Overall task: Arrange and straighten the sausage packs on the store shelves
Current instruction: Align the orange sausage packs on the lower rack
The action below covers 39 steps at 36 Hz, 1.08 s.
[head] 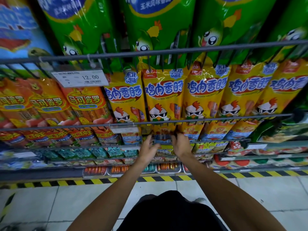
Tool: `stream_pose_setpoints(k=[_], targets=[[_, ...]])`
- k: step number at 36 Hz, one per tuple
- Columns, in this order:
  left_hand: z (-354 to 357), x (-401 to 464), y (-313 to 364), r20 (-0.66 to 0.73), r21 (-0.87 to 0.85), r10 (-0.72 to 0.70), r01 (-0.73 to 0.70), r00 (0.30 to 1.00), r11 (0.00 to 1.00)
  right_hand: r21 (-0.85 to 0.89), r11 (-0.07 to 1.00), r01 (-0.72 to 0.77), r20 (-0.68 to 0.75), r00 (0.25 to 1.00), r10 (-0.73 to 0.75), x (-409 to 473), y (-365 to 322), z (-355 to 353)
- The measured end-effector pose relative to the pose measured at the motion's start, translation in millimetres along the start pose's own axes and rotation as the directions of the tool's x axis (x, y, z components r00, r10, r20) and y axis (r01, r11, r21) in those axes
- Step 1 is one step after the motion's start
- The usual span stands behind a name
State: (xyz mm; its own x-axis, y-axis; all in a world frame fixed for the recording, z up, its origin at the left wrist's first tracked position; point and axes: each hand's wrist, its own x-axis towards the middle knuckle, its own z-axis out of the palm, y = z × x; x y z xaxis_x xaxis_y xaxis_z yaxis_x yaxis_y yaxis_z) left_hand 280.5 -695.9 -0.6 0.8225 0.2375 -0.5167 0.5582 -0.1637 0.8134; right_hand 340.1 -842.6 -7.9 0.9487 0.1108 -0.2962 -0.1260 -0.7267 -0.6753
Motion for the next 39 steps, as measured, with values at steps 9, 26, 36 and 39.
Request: stream_pose_setpoints(k=[9, 26, 36, 39], targets=[[2.7, 2.1, -2.6, 0.016, 0.06, 0.009, -0.01, 1.0, 0.998, 0.04, 0.999, 0.008, 0.047, 0.999, -0.01, 3.3, -2.4, -5.2], [-21.1, -8.9, -17.9, 0.034, 0.107, 0.078, -0.081, 0.996, 0.991, 0.074, 0.997, 0.018, 0.03, 0.999, -0.02, -22.3, 1.8, -20.9], [-85.3, -19.0, -39.4, -0.221, 0.031, 0.083, -0.078, 0.972, 0.996, 0.143, 0.964, 0.225, 0.116, 0.963, -0.242, -25.1, -22.4, -4.0], [-100.2, -17.6, -38.2, -0.242, -0.022, 0.039, -0.045, 0.97, 0.999, 0.114, 0.964, 0.241, 0.207, 0.943, -0.26, -26.5, -45.2, 13.7]])
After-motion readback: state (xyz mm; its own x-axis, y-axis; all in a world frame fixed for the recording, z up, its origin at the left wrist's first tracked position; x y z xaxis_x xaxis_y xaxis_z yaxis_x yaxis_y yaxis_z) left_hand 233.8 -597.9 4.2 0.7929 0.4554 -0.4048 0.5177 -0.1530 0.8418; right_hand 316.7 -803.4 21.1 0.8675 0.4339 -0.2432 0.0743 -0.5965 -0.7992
